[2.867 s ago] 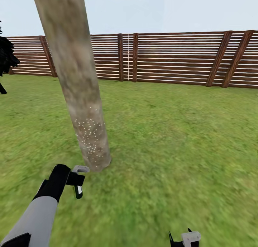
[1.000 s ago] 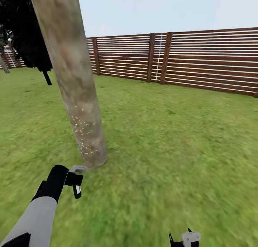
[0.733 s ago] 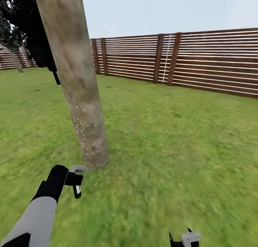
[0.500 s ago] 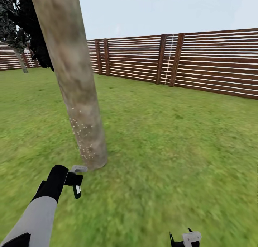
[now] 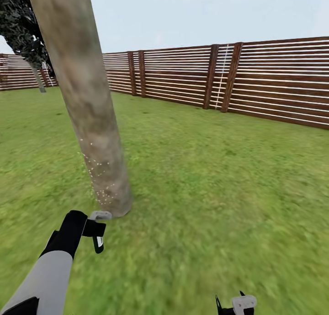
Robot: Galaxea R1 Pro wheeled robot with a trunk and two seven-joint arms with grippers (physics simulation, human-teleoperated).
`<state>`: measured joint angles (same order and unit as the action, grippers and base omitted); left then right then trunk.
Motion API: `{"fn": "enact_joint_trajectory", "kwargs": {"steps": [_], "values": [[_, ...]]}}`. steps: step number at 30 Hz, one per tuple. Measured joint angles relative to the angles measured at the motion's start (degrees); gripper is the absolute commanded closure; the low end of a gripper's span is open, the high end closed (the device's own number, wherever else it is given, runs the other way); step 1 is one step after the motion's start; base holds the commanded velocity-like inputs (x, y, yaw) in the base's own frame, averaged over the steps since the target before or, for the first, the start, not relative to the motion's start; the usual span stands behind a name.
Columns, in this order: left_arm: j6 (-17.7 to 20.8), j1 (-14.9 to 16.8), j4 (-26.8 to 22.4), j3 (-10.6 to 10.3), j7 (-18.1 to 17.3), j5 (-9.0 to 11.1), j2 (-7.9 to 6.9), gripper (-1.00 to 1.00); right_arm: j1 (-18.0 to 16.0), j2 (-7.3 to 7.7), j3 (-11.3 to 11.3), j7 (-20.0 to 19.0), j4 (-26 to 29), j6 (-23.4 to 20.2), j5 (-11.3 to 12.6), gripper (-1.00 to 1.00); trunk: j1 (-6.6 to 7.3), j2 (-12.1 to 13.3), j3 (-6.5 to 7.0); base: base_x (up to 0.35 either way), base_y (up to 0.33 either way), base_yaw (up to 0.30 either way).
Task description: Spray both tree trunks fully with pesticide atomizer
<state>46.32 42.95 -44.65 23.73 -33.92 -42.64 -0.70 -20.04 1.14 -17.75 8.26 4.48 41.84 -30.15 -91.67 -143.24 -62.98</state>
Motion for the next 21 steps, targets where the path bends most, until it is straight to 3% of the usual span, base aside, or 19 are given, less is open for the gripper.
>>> {"fn": "enact_joint_trajectory", "kwargs": {"steps": [16, 21], "values": [[0.0, 0.01, 0.0, 0.0, 0.0, 0.0, 0.0, 1.0, 0.0, 0.0, 0.03, -0.02, 0.0, 0.0, 0.0, -1.0, 0.0, 0.0, 0.58, 0.111, -0.268, 0.245], [0.0, -0.02, 0.0, 0.01, 0.0, -0.01, 0.0, 1.0, 0.0, 0.0, 0.07, -0.02, 0.0, 0.0, 0.0, -1.0, 0.0, 0.0, 0.61, 0.114, -0.268, 0.045]]}}
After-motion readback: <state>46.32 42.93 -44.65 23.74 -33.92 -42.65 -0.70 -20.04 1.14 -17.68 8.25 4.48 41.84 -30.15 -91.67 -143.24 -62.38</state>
